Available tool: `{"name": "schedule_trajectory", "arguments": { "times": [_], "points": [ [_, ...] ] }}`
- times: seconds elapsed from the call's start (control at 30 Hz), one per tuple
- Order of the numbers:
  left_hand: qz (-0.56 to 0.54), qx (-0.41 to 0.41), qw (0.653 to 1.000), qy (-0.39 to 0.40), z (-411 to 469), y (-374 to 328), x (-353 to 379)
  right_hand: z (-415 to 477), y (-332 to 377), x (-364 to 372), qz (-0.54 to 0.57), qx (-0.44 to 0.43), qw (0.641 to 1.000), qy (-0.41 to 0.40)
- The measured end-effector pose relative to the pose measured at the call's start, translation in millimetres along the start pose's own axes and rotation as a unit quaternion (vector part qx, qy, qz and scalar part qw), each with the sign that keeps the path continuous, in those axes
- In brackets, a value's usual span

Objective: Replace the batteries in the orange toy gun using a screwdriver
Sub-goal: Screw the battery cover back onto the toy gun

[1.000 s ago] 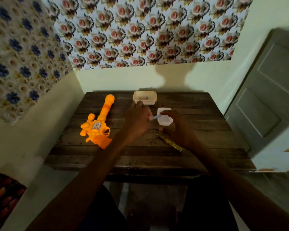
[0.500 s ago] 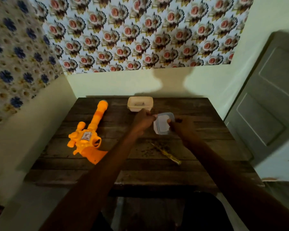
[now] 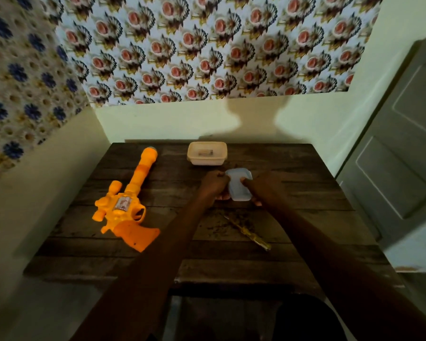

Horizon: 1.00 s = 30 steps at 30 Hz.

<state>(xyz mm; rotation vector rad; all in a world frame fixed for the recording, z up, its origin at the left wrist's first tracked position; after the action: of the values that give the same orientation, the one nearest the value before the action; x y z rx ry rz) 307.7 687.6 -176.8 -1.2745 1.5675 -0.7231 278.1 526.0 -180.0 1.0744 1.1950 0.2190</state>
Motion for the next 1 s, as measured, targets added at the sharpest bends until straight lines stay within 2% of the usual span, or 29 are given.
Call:
{"name": "schedule_trajectory", "arguments": {
  "times": [0.1,0.2,0.4,0.53,0.63,0.7,0.77,0.87,1.0],
  "points": [
    [-0.012,-0.020,1.000,0.008,-2,3,0,-2,-9,5,0.071,0.053,0.996,0.028],
    [0.007,0.008,1.000,0.009,1,-3,3,-5,-17,10,0.143,0.118,0.981,0.060],
    [0.002,-0.008,1.000,0.003,-3,-8,7,-12,-15,16,0.219,0.171,0.959,0.060],
    [-0.059,-0.029,0.998,-0.005,-20,-14,4,-18,1,-9,0.207,0.112,0.972,-0.017],
    [-0.106,-0.002,0.994,0.000,-48,-14,0,-33,5,-29,0.300,0.131,0.943,-0.057],
    [-0.106,0.016,0.994,0.011,-67,-12,-2,-38,4,-55,0.287,0.090,0.944,-0.136],
    [-0.087,0.055,0.995,0.006,-85,-20,-8,-49,14,-81,0.259,0.003,0.948,-0.187],
    [-0.016,0.154,0.986,-0.056,-105,-43,-21,-70,35,-103,0.202,-0.099,0.951,-0.211],
    [0.039,0.217,0.969,-0.107,-138,-60,-25,-92,50,-115,0.197,-0.129,0.945,-0.229]
  ]
}}
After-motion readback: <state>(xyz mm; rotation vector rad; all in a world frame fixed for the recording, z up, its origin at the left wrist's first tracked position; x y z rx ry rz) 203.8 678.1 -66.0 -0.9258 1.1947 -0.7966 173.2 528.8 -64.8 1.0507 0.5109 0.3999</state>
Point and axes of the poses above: each hand's wrist, its own z-axis towards the middle knuckle, its own x-axis out of the palm, y = z × x, the point moved 9 cm from there along z, towards the middle knuckle, and after that the axes turned 14 degrees about -y, right-handed, at the moved point
